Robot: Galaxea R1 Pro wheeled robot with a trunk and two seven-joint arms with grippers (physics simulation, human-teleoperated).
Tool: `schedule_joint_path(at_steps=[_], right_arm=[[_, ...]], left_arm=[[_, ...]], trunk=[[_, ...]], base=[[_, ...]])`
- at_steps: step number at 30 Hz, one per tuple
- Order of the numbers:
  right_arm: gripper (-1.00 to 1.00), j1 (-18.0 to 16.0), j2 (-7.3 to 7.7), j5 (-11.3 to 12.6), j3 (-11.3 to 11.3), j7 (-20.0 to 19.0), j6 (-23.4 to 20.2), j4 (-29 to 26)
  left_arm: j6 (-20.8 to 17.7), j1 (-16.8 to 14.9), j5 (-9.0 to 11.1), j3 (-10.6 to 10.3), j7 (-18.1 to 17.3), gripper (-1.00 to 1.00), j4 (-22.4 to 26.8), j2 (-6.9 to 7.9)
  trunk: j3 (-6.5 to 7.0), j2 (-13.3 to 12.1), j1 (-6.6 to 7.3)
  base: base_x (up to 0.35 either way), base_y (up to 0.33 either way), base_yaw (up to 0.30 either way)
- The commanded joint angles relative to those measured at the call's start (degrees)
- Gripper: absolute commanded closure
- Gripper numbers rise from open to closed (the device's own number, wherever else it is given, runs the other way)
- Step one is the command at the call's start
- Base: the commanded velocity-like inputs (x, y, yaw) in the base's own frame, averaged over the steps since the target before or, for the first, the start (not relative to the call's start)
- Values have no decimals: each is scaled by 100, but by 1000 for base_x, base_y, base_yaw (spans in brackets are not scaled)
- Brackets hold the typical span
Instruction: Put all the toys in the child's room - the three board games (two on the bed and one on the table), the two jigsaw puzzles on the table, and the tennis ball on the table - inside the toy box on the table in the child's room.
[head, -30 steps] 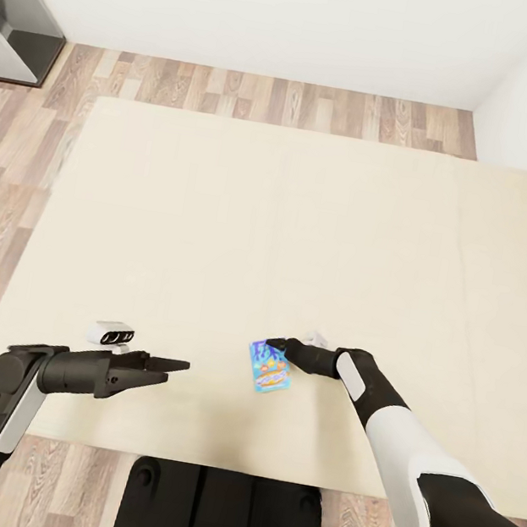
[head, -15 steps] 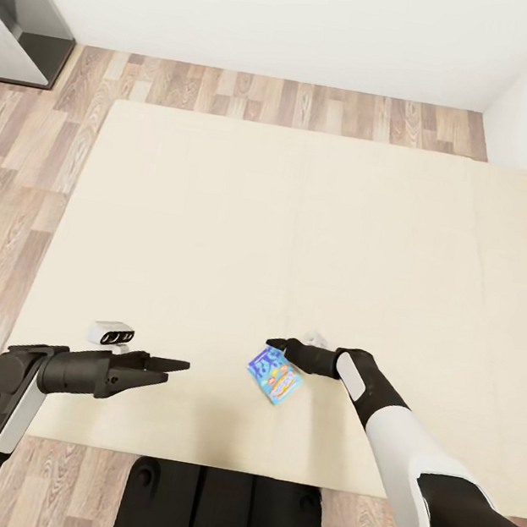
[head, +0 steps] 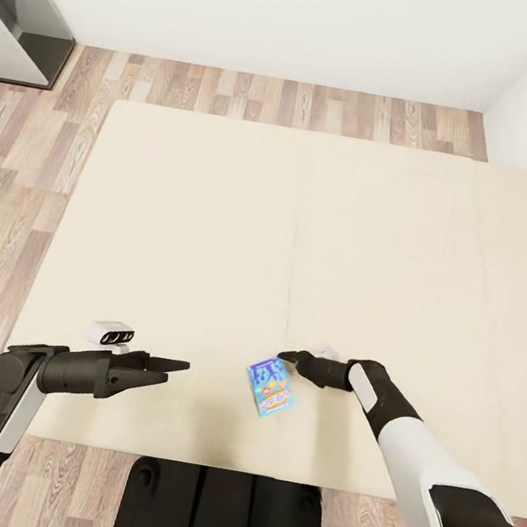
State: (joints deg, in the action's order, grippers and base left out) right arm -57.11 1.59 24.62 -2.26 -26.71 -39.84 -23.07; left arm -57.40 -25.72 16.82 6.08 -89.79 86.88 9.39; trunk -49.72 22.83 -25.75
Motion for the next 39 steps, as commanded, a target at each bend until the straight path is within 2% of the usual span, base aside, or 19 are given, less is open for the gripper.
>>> schedule_joint_path(at_steps=[1,6,19,27,39], right_arm=[[-100,0,27,23,-24,-7,-25,-4],[-100,5,97,26,-28,-9,-46,-2],[-100,7,32,28,-37,12,-112,9],[-100,14,14,51,-331,10,-112,61],[-100,17,-31,57,-388,8,-60,475]], left_arm=[[-61,-2,-3,-1,-21,-100,0,1],[-61,0,-3,-1,-21,-100,0,1],[-61,-2,1,5,-21,-100,1,7],[-61,-2,12,3,-21,-100,3,10],[-61,-1,14,3,-21,-100,1,10]], trunk=[[-6,9,-3],[-6,9,-3],[-6,9,-3],[-6,9,-3],[-6,9,-3]], base=[[0,0,0],[0,0,0],[0,0,0],[0,0,0],[0,0,0]])
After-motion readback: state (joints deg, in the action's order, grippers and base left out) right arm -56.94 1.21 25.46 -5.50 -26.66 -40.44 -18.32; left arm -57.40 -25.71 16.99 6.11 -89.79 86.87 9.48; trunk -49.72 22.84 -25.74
